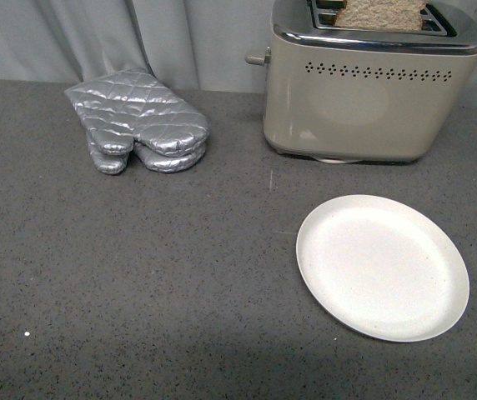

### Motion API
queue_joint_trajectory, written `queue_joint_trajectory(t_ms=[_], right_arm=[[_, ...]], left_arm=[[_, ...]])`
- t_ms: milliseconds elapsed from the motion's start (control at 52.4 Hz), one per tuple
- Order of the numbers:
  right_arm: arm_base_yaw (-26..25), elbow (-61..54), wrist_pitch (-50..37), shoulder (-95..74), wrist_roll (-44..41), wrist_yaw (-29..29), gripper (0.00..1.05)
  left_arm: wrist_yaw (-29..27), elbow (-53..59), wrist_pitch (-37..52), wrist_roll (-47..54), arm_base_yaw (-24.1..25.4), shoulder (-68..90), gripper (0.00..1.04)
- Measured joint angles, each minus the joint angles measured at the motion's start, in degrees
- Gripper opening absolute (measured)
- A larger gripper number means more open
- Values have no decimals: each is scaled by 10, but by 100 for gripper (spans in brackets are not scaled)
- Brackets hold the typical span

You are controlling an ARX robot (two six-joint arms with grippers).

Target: Put bread into toaster

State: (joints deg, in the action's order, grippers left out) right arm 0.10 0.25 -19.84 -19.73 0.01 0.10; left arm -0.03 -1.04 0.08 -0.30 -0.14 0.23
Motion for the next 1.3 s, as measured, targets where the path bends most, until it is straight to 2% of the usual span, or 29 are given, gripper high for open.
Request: queue_joint_trajectory(t_ms=[458,573,763,821,1011,1088,1298], right_arm=[[0,0,96,97,0,0,0],[0,0,190,170,0,-1,0],[0,0,197,194,0,0,0],[0,0,197,194,0,0,7],[0,0,197,195,0,0,46],[0,0,197,195,0,0,56],[0,0,197,195,0,0,94]], left_arm=[[0,0,0,0,0,0,98],[0,0,0,0,0,0,98],[0,0,0,0,0,0,98],[0,0,0,0,0,0,98],[0,0,0,0,0,0,98],[0,0,0,0,0,0,98],[0,0,0,0,0,0,98]])
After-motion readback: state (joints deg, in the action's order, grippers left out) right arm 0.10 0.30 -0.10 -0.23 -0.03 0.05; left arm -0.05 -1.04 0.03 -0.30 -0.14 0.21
